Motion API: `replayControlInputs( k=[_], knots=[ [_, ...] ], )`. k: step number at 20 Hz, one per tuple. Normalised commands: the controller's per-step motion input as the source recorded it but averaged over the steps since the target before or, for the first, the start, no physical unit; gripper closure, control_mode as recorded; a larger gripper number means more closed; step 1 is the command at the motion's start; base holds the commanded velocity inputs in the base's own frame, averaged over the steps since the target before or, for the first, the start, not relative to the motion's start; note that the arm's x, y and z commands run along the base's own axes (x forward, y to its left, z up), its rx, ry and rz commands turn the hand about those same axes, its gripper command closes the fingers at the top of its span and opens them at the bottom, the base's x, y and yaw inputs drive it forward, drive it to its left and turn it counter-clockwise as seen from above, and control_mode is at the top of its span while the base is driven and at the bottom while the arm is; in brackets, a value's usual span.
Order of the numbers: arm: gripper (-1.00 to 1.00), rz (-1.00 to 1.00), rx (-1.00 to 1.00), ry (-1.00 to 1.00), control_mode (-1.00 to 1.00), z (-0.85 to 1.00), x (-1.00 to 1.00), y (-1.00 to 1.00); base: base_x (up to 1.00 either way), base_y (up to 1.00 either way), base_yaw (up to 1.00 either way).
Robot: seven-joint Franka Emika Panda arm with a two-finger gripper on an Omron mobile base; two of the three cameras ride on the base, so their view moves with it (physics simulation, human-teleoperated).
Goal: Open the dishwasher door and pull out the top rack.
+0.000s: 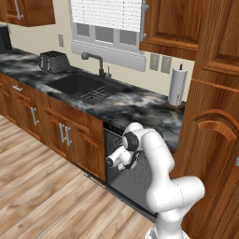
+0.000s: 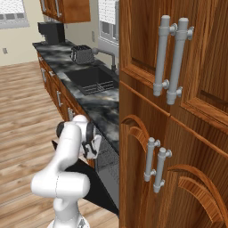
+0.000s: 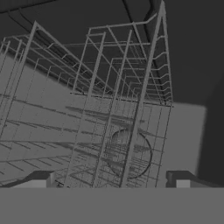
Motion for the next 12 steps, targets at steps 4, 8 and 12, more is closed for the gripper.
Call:
replayControlInputs(
  k=[4, 8, 12],
  knots=[
    [-1.0, 0.0, 0.0, 0.0, -1.0, -0.28, 0.38, 0.0, 0.0, 0.0, 0.0],
    [-1.0, -0.02, 0.0, 0.0, -1.0, -0.07, 0.12, 0.0, 0.0, 0.0, 0.0],
    [-1.0, -0.02, 0.0, -0.01, -1.0, 0.0, 0.0, 0.0, 0.0, 0.0, 0.0]
  ],
)
